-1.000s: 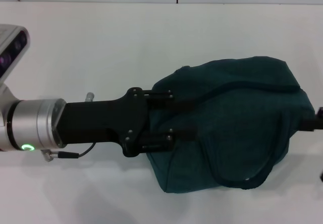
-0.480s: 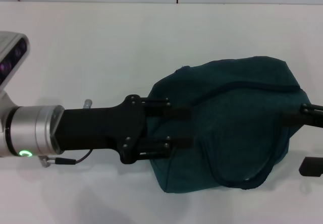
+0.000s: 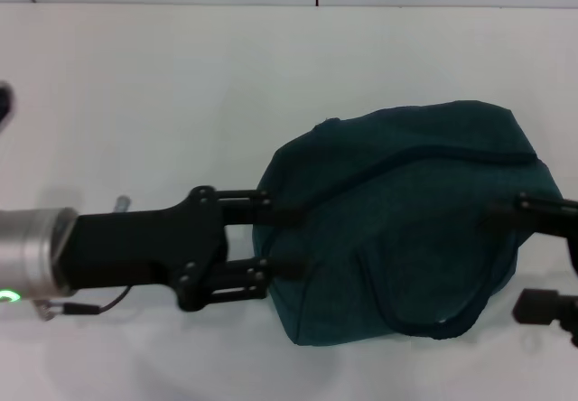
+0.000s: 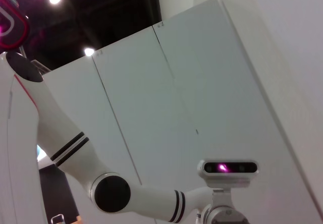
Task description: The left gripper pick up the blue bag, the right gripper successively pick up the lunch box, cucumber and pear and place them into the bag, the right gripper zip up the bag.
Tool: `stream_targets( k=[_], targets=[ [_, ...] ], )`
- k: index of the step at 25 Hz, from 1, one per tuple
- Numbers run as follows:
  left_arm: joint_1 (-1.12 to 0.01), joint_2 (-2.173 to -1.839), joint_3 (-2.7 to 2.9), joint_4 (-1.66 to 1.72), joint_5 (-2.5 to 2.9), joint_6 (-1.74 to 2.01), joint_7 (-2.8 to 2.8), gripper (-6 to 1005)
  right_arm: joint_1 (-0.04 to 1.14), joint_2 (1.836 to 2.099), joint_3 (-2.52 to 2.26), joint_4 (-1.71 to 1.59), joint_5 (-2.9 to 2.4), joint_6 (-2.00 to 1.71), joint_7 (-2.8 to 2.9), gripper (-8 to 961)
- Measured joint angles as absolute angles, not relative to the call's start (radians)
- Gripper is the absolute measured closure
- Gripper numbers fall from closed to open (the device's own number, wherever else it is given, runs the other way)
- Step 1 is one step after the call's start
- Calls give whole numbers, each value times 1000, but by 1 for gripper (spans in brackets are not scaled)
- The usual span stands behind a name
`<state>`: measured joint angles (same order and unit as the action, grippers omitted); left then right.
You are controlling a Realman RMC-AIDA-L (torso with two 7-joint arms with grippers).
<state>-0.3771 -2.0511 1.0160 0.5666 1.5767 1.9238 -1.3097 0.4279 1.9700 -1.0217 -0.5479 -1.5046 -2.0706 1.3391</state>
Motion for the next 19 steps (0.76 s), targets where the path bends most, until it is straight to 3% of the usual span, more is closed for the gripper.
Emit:
stream_targets(
  k=[6,19],
  targets=[
    [-331,-2028,999,573,1564,1963,-1305,441,443,2005,-1029,-551,-1538,-2057,1333,106],
    [-305,-2026,997,575,1562,1965,-1301,445,467,2012,-1048,-543,-1548,-2029,1329,106]
  ],
)
